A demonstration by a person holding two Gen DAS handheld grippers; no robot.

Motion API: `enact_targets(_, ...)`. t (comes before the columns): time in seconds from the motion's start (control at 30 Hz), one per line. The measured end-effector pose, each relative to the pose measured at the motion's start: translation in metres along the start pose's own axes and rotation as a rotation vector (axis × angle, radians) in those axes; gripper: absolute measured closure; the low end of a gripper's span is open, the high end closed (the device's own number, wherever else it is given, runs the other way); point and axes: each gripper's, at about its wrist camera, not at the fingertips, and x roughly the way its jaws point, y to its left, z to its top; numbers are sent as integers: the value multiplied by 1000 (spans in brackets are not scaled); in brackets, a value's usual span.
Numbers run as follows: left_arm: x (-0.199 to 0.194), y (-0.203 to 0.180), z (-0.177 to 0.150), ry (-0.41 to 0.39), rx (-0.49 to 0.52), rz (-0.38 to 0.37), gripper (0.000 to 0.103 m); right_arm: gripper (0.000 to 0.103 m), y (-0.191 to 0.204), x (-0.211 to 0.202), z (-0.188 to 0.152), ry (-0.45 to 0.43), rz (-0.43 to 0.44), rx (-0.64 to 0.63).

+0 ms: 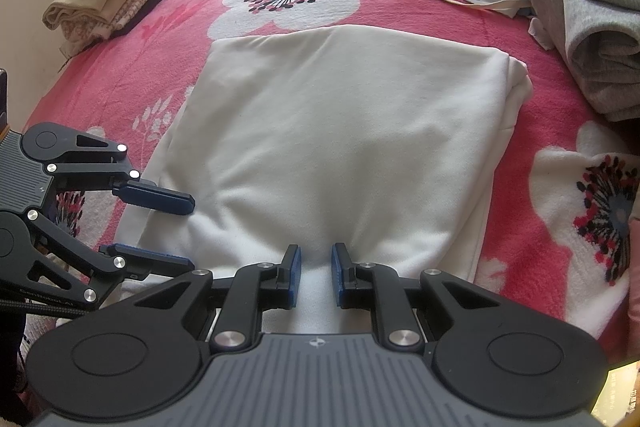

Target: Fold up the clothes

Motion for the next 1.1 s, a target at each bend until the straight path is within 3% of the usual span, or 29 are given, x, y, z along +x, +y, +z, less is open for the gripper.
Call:
enact_targets(0.93, -1, 1, -1, 0, 2, -2, 61, 86, 2, 0, -1, -3, -2, 8)
enact_targets(1.1, -8, 5, -2, 4, -24, -1, 61, 80, -3, -12, -6, -25, 32, 16)
